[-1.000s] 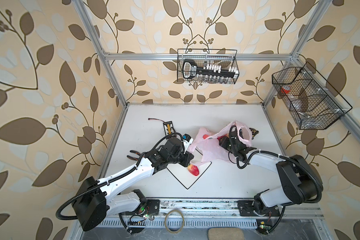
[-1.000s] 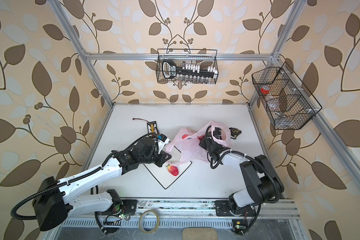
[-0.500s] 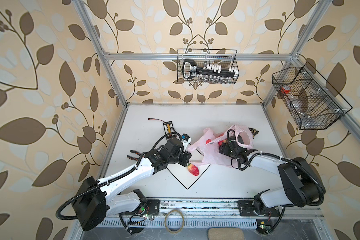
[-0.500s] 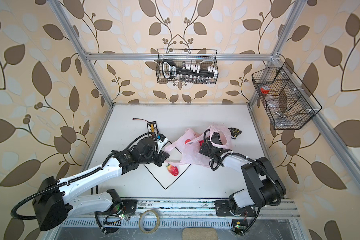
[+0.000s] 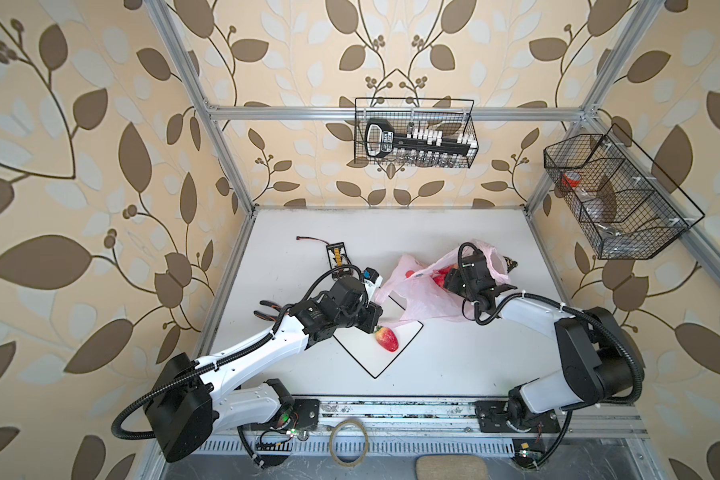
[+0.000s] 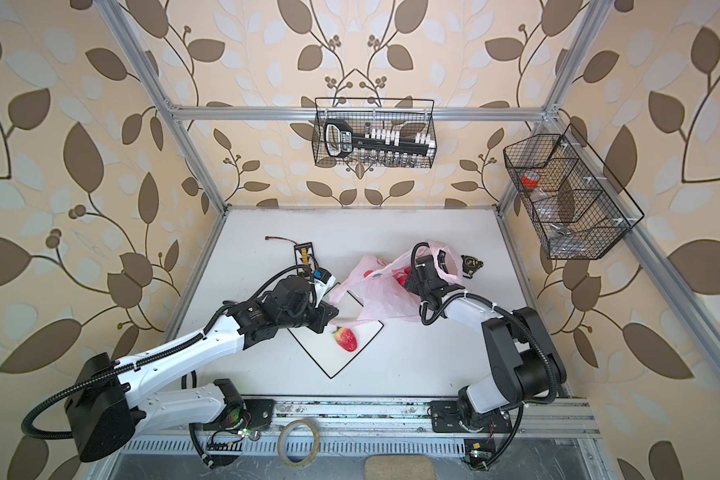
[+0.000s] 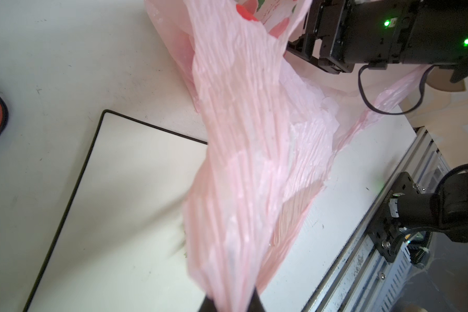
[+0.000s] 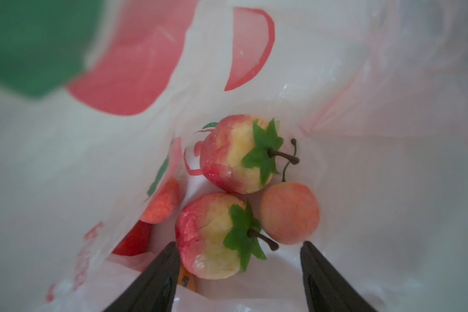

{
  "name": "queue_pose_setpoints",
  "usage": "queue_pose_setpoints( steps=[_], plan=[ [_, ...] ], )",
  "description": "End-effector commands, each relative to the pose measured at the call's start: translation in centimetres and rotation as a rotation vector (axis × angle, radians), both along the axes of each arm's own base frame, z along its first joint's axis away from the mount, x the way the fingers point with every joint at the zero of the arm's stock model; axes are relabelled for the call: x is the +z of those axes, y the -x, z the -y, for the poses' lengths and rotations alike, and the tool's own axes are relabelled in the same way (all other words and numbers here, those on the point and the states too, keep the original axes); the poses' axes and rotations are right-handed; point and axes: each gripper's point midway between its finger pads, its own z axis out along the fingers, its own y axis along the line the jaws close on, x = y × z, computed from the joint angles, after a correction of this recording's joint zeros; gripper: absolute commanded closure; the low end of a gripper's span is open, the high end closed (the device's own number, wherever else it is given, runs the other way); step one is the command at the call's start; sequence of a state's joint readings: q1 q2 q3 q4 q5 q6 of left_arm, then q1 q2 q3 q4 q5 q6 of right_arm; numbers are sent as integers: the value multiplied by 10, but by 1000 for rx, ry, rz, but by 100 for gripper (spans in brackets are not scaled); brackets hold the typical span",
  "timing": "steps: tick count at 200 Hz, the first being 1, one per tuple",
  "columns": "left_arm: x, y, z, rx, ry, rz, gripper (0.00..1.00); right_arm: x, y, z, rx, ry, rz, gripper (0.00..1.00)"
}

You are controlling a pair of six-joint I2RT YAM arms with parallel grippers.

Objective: Take the fake fruits out of the plastic bag
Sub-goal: 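Lower the right gripper into the bag and grasp another fake strawberry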

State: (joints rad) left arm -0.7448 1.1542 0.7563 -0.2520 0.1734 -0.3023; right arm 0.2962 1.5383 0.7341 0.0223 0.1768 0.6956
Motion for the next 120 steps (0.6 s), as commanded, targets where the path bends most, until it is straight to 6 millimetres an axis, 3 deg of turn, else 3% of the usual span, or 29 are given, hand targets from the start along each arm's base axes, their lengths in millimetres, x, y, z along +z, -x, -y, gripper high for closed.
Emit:
queue_pose_setpoints(
  steps=[1, 61, 120],
  plan=[
    [13, -9, 1, 18, 17, 33, 100, -4, -8, 1, -29, 2, -7, 30],
    [10, -8, 1, 20, 17, 27, 100, -14, -24, -14, 26, -20, -25, 21],
    [7, -8, 4, 12, 20, 15, 100, 12, -46, -37, 65, -138, 81, 19]
  ],
)
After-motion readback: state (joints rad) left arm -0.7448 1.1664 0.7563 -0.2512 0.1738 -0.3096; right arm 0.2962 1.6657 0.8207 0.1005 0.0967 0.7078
